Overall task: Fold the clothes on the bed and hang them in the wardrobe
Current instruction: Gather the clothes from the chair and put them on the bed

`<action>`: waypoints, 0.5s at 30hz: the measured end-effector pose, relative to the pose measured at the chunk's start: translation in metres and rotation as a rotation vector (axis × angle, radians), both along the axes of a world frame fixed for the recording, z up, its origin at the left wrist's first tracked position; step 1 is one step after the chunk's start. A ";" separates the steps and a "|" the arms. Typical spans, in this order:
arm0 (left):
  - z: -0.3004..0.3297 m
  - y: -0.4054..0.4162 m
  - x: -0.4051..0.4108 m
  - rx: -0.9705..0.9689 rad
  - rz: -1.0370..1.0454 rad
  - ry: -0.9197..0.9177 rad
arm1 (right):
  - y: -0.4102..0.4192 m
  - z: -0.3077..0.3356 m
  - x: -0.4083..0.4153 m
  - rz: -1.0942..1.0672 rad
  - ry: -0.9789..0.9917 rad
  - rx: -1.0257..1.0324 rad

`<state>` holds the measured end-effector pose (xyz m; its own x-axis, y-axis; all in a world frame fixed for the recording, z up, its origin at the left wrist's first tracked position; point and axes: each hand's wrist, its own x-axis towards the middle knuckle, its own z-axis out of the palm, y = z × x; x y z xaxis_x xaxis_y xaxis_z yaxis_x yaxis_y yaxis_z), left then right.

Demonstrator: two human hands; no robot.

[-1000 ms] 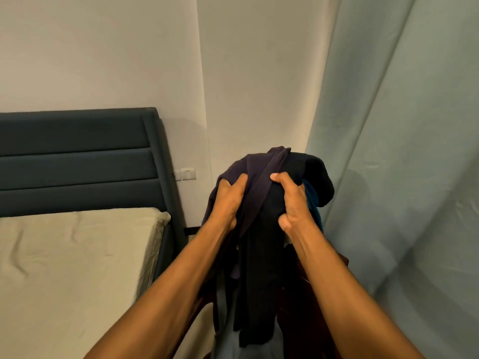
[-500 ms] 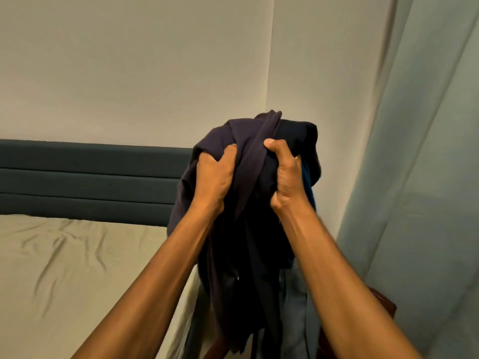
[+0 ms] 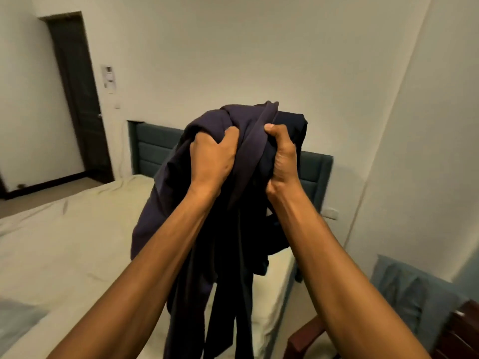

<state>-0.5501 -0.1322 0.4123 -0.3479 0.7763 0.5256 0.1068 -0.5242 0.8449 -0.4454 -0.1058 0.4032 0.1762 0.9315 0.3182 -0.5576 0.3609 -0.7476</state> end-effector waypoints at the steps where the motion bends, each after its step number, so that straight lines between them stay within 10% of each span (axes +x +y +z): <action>1: -0.002 -0.002 -0.023 -0.009 0.054 0.011 | 0.001 -0.002 -0.025 0.045 -0.004 -0.010; 15: -0.118 -0.092 -0.273 -0.291 0.692 -0.012 | -0.042 -0.134 -0.309 0.594 -0.025 -0.302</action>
<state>-0.8228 -0.2238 0.2945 -0.8116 0.4851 0.3257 0.3207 -0.0960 0.9423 -0.7541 -0.1482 0.2695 -0.3985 0.9168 0.0250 -0.5779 -0.2298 -0.7831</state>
